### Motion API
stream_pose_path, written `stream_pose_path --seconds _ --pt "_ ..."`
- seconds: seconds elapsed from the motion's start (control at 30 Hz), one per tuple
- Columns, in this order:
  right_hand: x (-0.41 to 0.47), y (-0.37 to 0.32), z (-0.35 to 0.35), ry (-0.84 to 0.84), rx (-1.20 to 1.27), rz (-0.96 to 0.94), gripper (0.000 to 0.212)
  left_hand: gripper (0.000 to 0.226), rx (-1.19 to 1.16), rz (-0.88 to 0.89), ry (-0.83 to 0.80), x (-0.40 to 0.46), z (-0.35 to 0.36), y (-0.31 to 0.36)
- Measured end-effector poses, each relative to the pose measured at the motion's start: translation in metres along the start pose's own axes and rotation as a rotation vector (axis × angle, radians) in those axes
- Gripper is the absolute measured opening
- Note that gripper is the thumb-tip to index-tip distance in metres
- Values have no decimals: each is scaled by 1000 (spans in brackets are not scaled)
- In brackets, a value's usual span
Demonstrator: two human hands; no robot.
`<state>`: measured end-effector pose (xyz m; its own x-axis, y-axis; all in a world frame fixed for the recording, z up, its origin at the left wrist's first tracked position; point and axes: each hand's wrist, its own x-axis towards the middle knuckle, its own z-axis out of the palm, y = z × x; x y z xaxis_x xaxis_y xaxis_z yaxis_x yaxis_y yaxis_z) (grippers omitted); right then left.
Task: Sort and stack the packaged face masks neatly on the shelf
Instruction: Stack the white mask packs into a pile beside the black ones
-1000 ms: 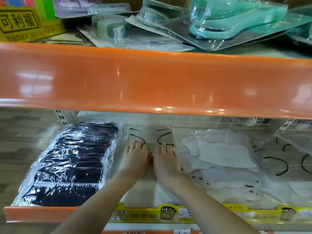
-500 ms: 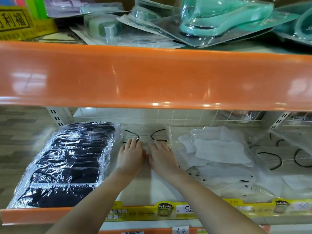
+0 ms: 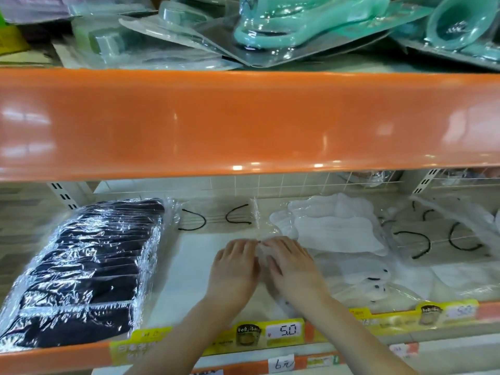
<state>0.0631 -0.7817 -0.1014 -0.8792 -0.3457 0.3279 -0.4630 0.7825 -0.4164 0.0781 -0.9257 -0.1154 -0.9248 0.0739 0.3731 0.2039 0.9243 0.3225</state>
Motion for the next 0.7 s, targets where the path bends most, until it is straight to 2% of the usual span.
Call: stream_pose_path --seconds 0.17,0.33,0.53,0.6,0.7 --pt "-32 41 -32 0 -33 56 33 34 -41 145 -46 -6 14 46" --pt "-54 62 -43 -35 -69 76 40 33 -56 189 -104 -10 27 67" --pt "-67 78 -46 -75 -169 126 53 30 -72 194 -43 -15 37 74" --pt "-68 80 -46 -82 -202 131 51 30 -84 214 -16 -15 37 74" --pt "-65 80 -48 -38 -233 127 37 35 -96 251 0 -16 39 71"
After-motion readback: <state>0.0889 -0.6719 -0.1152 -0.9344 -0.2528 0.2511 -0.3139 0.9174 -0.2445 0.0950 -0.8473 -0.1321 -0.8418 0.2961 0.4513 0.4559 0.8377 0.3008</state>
